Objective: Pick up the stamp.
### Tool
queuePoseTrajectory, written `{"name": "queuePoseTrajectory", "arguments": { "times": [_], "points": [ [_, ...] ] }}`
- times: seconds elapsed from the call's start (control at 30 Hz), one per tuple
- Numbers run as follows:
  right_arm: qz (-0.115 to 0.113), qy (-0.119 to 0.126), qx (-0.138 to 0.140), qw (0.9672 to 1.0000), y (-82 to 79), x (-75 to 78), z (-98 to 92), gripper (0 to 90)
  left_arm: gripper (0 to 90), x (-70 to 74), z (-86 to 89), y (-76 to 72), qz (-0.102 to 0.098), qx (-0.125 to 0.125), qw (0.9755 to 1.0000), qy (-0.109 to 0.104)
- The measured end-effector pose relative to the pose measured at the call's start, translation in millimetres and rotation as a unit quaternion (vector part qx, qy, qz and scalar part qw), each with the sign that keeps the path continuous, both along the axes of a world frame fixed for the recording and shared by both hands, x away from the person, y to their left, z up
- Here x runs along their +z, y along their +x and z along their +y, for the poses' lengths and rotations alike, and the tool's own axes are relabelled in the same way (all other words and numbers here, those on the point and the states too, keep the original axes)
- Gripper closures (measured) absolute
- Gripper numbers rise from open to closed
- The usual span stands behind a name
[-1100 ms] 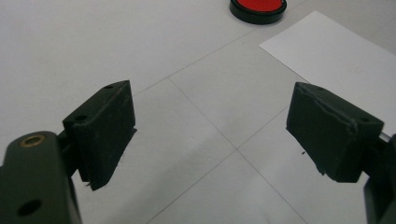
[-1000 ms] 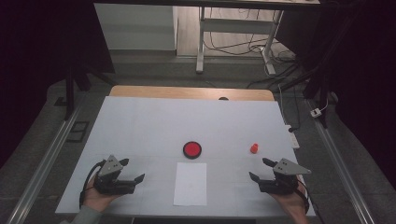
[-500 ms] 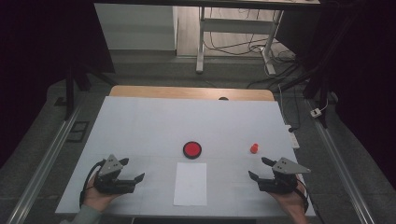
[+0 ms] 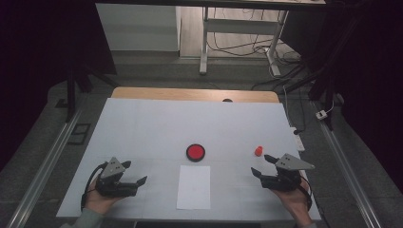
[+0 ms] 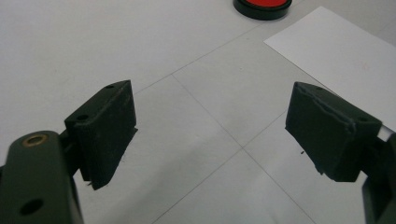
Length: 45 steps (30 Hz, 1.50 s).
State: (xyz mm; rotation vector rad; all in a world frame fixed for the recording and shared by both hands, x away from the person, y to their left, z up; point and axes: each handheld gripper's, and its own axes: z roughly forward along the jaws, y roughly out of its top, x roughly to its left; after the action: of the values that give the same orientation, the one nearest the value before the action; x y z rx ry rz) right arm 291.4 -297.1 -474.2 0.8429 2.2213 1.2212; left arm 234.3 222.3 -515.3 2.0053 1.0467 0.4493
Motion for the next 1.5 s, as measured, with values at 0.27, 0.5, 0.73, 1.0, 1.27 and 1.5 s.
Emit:
{"name": "queuePoseTrajectory", "arguments": {
  "times": [0.27, 0.5, 0.73, 1.0, 1.27, 1.5],
  "points": [
    [0.001, -0.001, -0.018, 0.9998, 9.0, 9.1, 2.1, 29.6, 16.4, -0.9, -0.6, 0.7, 0.004, 0.0, 1.0, 0.002],
    [0.005, 0.008, -0.032, 0.9994, 27.1, 22.8, 6.0, 29.9, 16.4, -2.2, 0.4, 2.6, 0.006, -0.002, 1.0, 0.002],
    [0.023, 0.013, -0.054, 0.9982, 46.1, 36.0, 9.4, 30.0, 16.5, -2.3, -0.1, 2.9, 0.006, -0.004, 1.0, 0.003],
    [0.03, 0.001, -0.072, 0.9969, 59.1, 32.1, 4.4, 31.7, 16.5, -3.7, -1.3, 3.7, 0.007, -0.005, 0.9999, 0.006],
    [0.054, -0.011, -0.08, 0.9953, 75.3, 20.7, 4.1, 32.3, 16.5, -3.0, -2.1, 2.8, 0.005, -0.006, 0.9999, 0.007],
    [0.068, -0.013, -0.085, 0.994, 82.6, 10.7, 2.4, 33.1, 16.5, -3.7, -2.0, 3.1, 0.006, -0.005, 0.9999, 0.007]
  ]
}}
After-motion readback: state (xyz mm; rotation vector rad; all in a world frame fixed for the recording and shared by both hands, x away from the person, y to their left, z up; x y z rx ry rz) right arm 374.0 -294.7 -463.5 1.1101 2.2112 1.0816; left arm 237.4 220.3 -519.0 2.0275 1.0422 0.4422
